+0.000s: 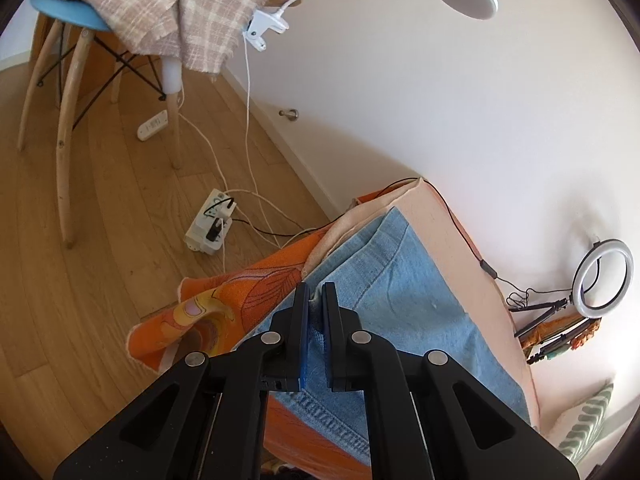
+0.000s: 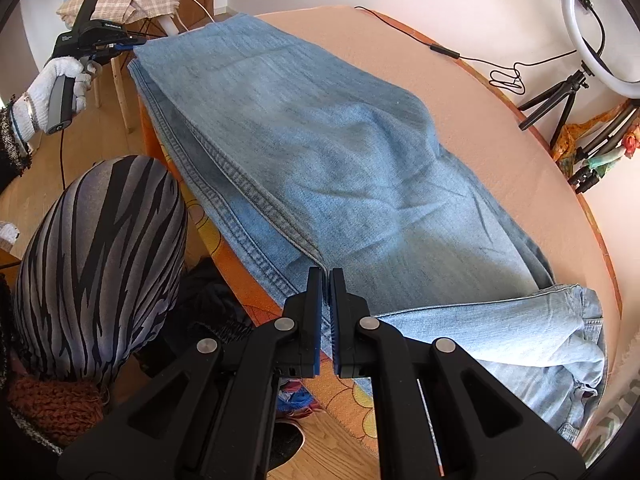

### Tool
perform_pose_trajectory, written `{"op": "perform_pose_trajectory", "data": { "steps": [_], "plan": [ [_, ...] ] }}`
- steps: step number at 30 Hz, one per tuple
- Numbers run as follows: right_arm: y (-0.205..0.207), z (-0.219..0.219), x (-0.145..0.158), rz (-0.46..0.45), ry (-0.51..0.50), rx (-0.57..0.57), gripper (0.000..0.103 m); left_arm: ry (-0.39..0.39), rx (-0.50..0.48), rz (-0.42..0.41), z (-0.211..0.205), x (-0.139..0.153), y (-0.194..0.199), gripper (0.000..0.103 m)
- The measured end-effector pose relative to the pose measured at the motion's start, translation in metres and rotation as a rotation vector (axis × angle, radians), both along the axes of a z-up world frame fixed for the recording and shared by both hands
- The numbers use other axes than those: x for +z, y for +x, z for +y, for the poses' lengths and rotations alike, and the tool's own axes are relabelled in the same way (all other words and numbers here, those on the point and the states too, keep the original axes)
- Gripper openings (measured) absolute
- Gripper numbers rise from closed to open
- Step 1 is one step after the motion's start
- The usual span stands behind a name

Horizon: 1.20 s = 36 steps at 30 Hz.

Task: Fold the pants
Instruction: 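Carry the held jeans over and lay it onto the other half with both grippers, then open both grippers and release the folded jeans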

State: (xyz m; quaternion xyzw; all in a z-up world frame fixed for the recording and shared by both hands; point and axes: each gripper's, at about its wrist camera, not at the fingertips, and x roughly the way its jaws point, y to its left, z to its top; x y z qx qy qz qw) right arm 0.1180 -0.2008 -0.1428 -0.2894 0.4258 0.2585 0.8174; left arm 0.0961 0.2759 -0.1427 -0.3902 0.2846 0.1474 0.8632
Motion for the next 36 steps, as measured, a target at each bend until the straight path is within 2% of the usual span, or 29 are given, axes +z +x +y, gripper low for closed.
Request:
{"op": "perform_pose_trajectory", "data": {
  "steps": [4, 7, 10, 14, 19, 21, 23, 25, 26, 27, 29, 30, 31, 36],
  "plan": [
    [-0.006, 0.002, 0.009, -0.020, 0.008, 0.008, 0.004, 0.044, 0.017, -0.032, -0.003, 0.010, -0.010, 0.004],
    [-0.008, 0.005, -0.004, 0.013, -0.007, 0.020, 0.004, 0.064, 0.016, 0.004, -0.004, -0.003, -0.014, 0.004],
    [-0.008, 0.008, -0.021, 0.041, -0.035, 0.037, 0.004, 0.038, 0.031, 0.039, 0.002, -0.019, -0.013, 0.004],
    [-0.003, 0.008, -0.036, 0.084, -0.057, 0.044, 0.004, 0.098, 0.032, 0.069, 0.002, -0.018, -0.012, 0.003],
    [0.008, -0.002, -0.040, 0.134, 0.009, 0.003, 0.004, 0.118, 0.057, 0.106, 0.016, -0.016, -0.021, 0.003],
    [0.010, -0.007, -0.037, 0.134, 0.047, -0.021, 0.005, 0.161, 0.055, 0.104, 0.018, -0.007, -0.025, 0.003],
    [0.010, -0.011, -0.034, 0.134, 0.084, -0.044, 0.005, 0.208, 0.009, 0.094, 0.014, 0.006, -0.023, 0.003],
    [0.011, -0.017, -0.029, 0.130, 0.127, -0.079, 0.011, 0.240, -0.057, 0.084, 0.005, 0.022, -0.016, 0.007],
    [0.012, -0.022, -0.026, 0.118, 0.152, -0.105, 0.020, 0.256, -0.089, 0.074, -0.001, 0.031, -0.012, 0.008],
    [0.012, -0.027, -0.022, 0.104, 0.182, -0.133, 0.035, 0.263, -0.130, 0.060, -0.009, 0.040, -0.007, 0.008],
    [0.012, -0.041, -0.013, 0.080, 0.261, -0.190, 0.049, 0.278, -0.222, 0.034, -0.027, 0.059, 0.005, 0.015],
    [0.011, -0.048, -0.009, 0.070, 0.297, -0.218, 0.050, 0.292, -0.259, 0.022, -0.038, 0.068, 0.010, 0.023],
    [0.010, -0.056, -0.004, 0.054, 0.328, -0.249, 0.050, 0.295, -0.301, 0.003, -0.050, 0.077, 0.016, 0.024],
    [0.005, -0.102, 0.015, -0.016, 0.467, -0.420, 0.060, 0.260, -0.549, -0.041, -0.116, 0.112, 0.051, 0.025]
  ]
}}
